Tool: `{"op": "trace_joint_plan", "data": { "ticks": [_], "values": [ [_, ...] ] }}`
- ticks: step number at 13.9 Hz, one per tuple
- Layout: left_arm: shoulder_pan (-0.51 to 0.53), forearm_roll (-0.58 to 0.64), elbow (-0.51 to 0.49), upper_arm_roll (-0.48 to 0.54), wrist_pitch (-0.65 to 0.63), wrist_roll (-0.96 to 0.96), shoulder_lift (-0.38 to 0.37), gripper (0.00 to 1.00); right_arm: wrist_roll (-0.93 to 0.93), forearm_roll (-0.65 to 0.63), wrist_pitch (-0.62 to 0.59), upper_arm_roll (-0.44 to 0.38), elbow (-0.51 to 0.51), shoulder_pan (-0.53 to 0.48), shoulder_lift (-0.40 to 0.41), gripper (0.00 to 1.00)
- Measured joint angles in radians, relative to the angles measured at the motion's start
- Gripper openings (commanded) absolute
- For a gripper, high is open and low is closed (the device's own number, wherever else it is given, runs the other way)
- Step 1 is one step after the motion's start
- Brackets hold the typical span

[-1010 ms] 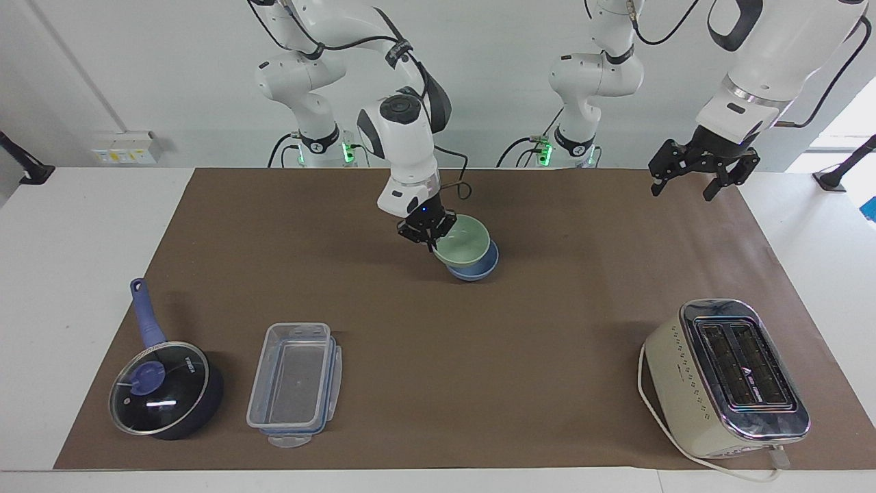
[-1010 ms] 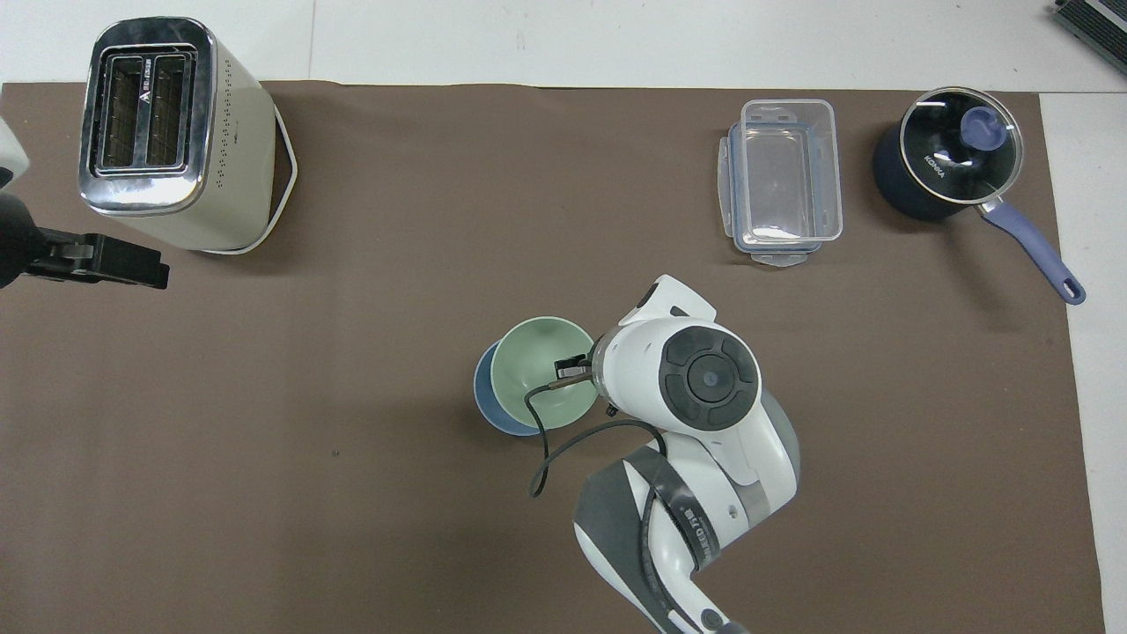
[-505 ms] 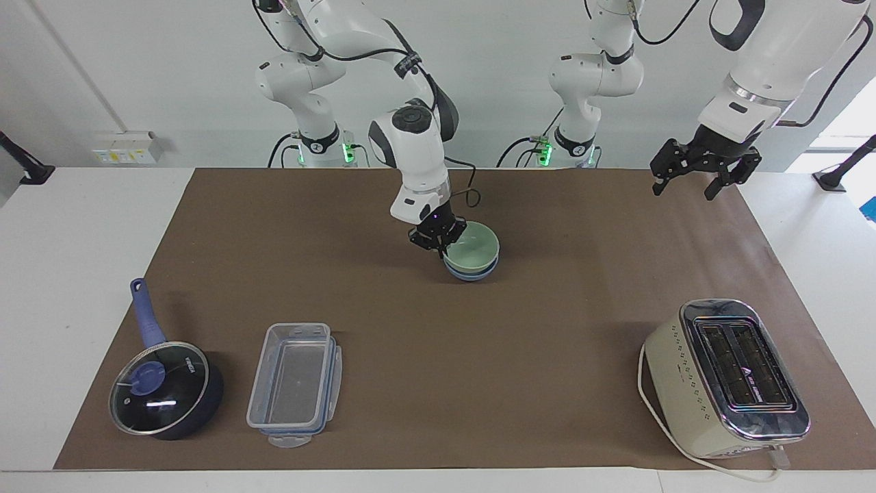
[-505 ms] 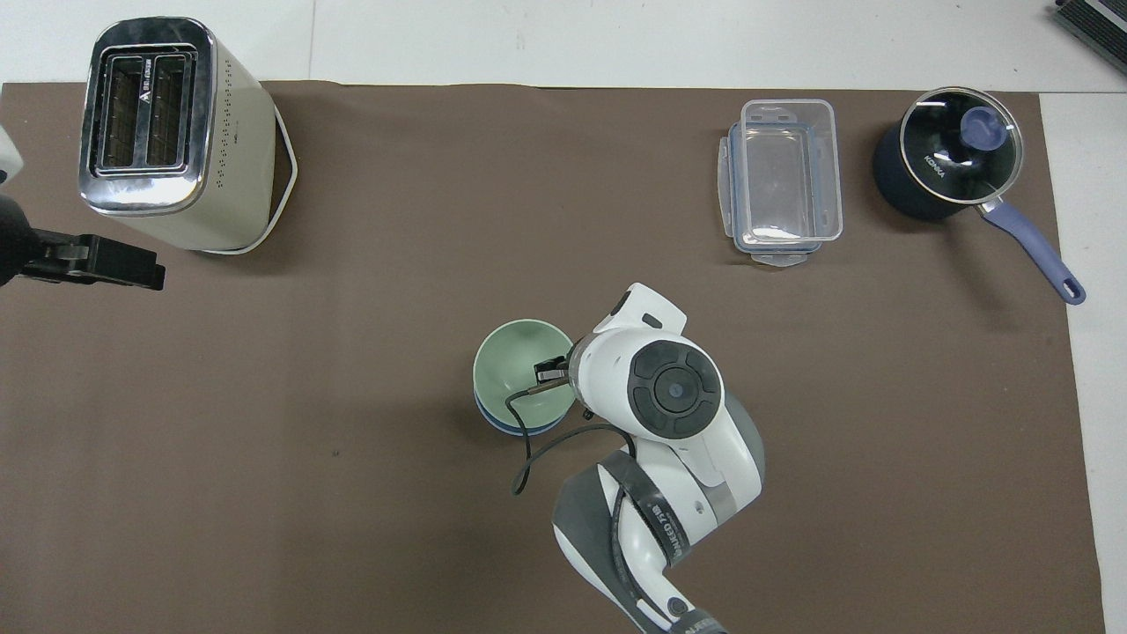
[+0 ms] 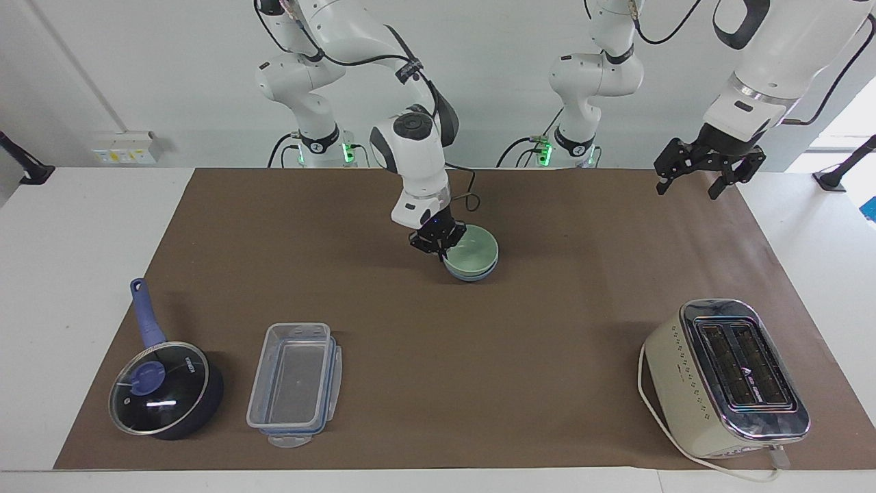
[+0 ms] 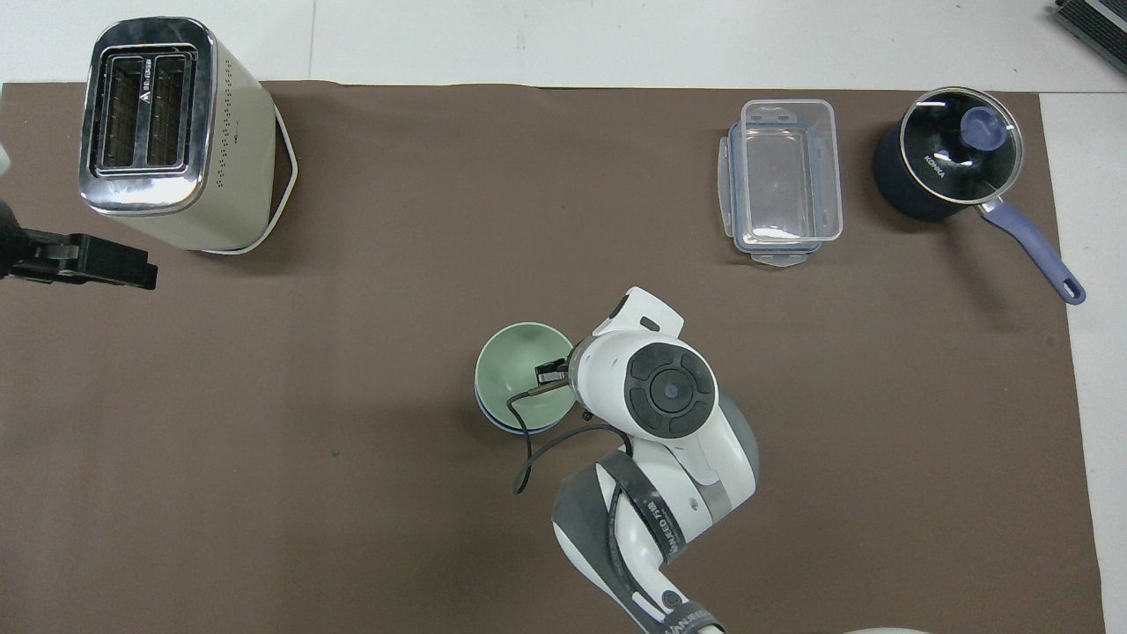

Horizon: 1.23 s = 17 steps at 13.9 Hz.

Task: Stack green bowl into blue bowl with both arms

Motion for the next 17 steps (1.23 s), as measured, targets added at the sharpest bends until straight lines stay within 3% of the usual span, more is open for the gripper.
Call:
{"op": "trace_joint_plan", "data": {
  "ticks": [2,4,5,6,12,17],
  "values": [
    [0.0,0.0,0.0,0.0,0.0,0.0,0.0,1.0,0.0,0.0,0.0,0.0,-0.002,0.001,0.0,0.19],
    [0.0,0.0,0.0,0.0,0.0,0.0,0.0,1.0,0.0,0.0,0.0,0.0,-0.003,0.001,0.0,0.58],
    [0.0,0.0,0.0,0.0,0.0,0.0,0.0,1.0,0.0,0.0,0.0,0.0,-0.003,0.001,0.0,0.96],
    [0.0,0.0,0.0,0.0,0.0,0.0,0.0,1.0,0.0,0.0,0.001,0.0,-0.003,0.001,0.0,1.0],
    [0.0,0.0,0.0,0.0,0.0,0.0,0.0,1.0,0.0,-0.001,-0.023,-0.027,0.037,-0.026,-0.038,1.0],
    [0.0,0.0,0.0,0.0,0.0,0.0,-0.001,1.0,-0.004,-0.046,-0.291,-0.034,0.148,-0.215,-0.15,1.0]
  ]
}}
